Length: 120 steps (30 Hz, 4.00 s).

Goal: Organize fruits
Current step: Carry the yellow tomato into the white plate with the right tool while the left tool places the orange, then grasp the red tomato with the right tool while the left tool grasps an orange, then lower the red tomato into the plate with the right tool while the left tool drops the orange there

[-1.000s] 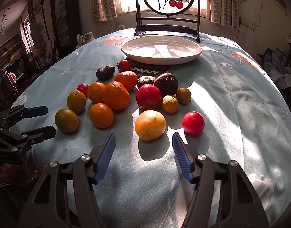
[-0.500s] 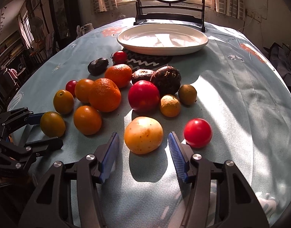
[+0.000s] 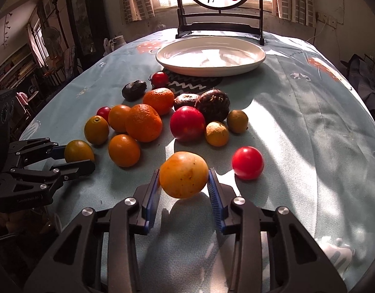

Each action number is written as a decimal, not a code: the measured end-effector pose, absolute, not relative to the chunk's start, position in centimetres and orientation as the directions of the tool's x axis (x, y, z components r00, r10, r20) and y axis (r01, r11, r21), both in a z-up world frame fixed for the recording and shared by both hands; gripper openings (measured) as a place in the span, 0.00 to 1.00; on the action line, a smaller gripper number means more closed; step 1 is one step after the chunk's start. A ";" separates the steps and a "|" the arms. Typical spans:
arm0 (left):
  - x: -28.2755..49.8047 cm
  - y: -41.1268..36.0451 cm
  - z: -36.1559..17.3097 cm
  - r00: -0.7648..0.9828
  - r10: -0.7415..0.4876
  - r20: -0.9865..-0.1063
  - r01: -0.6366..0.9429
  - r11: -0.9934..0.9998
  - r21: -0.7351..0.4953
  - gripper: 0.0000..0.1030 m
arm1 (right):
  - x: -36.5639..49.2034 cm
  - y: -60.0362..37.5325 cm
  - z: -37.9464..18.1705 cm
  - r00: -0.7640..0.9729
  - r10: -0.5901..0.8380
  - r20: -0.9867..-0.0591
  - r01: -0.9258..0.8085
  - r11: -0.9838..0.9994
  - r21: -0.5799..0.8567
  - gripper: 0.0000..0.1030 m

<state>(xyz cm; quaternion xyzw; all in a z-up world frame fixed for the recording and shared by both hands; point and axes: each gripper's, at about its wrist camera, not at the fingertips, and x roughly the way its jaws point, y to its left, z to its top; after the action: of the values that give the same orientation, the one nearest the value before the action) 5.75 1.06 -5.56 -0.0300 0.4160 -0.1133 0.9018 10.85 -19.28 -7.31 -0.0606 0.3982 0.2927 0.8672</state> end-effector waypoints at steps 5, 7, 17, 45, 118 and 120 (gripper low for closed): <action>6.8 1.9 -2.2 0.652 -0.295 -0.698 0.230 0.955 -0.188 0.39 | 12.5 -19.7 -4.3 0.517 0.524 -0.677 -0.572 0.800 0.182 0.37; 8.7 2.2 -0.5 0.673 -0.295 -0.679 0.234 0.955 -0.184 0.39 | 14.2 -19.5 -2.9 0.551 0.518 -0.654 -0.560 0.811 0.170 0.37; 26.1 3.0 1.4 0.653 -0.207 -0.729 0.156 0.978 -0.138 0.39 | 29.2 -15.3 -3.2 0.503 0.458 -0.733 -0.467 0.858 0.215 0.37; 14.8 5.4 1.4 0.744 -0.002 -0.669 0.008 1.000 0.006 0.98 | 17.2 -20.3 -2.4 0.560 0.416 -0.717 -0.551 0.833 0.054 0.61; 10.9 4.3 -3.1 0.640 -0.244 -0.729 0.182 0.969 -0.164 0.37 | 15.3 -22.2 -6.1 0.535 0.515 -0.670 -0.554 0.812 0.182 0.29; 12.0 3.9 -1.9 0.664 -0.238 -0.709 0.192 0.970 -0.146 0.37 | 16.3 -21.5 -4.9 0.549 0.522 -0.653 -0.558 0.810 0.178 0.29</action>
<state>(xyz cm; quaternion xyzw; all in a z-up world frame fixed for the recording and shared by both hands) 12.04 3.94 -1.86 -0.0294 0.3926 -0.1179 0.9116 16.34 -21.53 -4.93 -0.0249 0.3623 0.3069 0.8797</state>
